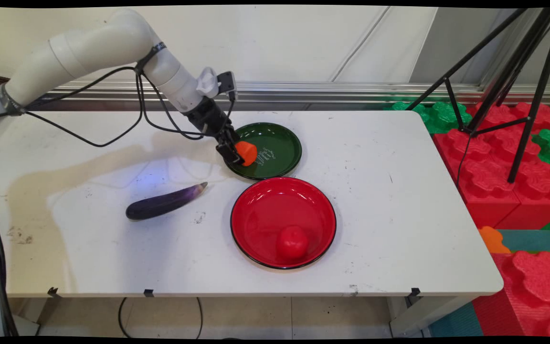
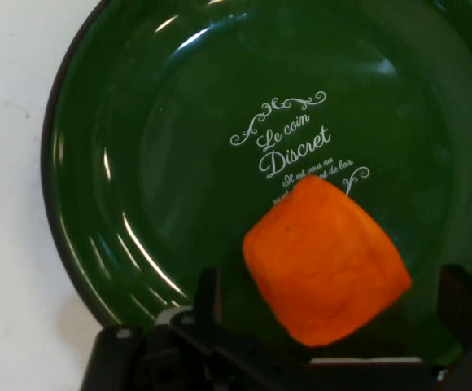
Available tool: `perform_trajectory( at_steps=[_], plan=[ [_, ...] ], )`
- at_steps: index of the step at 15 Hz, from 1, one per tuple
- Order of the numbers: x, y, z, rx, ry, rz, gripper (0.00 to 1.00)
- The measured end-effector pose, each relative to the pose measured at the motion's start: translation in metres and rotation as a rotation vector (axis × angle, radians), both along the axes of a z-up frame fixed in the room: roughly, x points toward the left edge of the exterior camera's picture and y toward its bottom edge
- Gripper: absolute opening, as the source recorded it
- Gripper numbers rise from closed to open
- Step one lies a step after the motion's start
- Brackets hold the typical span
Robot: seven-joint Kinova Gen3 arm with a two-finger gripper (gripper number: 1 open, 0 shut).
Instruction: Pick up the mandarin from the green plate, then place the picked object on the table
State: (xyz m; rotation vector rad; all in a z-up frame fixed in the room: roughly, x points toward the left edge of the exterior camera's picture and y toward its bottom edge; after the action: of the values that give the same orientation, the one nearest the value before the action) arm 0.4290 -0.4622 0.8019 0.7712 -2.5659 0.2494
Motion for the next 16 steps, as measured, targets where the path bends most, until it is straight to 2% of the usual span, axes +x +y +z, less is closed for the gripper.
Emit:
perform_trajectory(
  at_steps=[6,7,16],
  plan=[
    [-0.007,-0.007,-0.011,0.007,-0.001,-0.003,1.0],
    [-0.008,-0.008,-0.012,0.007,0.001,-0.004,0.0],
    [-0.009,-0.011,-0.01,-0.006,0.013,0.01,0.0]
  ],
)
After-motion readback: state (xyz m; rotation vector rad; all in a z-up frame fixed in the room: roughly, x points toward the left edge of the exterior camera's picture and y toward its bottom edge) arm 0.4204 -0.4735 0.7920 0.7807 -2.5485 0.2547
